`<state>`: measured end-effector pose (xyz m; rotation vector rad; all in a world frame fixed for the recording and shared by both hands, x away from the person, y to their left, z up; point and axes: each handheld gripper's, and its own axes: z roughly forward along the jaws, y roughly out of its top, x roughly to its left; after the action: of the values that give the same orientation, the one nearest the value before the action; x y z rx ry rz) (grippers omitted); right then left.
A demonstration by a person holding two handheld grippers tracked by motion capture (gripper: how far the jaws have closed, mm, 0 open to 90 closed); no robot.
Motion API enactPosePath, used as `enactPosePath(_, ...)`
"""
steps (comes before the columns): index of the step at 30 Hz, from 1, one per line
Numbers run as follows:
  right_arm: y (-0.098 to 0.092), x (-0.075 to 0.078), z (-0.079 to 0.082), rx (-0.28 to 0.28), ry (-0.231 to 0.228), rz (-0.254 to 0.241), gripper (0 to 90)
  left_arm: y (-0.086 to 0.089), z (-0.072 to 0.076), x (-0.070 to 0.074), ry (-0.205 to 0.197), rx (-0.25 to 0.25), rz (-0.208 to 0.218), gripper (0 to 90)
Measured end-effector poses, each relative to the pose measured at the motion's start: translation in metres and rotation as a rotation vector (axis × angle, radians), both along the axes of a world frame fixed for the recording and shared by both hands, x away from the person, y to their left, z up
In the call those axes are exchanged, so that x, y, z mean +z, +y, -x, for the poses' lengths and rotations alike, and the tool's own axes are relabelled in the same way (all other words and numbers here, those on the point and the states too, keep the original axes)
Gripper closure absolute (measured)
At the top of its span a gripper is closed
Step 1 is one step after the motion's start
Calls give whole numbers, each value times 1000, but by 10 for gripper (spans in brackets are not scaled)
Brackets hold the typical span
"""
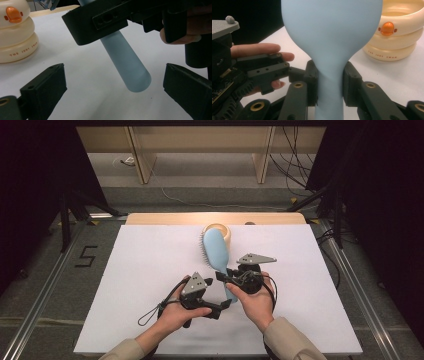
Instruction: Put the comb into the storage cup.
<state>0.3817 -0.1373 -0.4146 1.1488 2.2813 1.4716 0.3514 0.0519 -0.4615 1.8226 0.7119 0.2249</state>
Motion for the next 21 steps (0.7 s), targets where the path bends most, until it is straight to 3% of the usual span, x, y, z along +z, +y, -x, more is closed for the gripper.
enactPosePath(12, 1, 0, 0, 1, 1, 2, 703, -6, -3, -1, 0, 3, 3, 72)
enactPosePath(21, 1, -1, 0, 1, 3, 4, 703, -9, -5, -3, 22, 11, 24, 130)
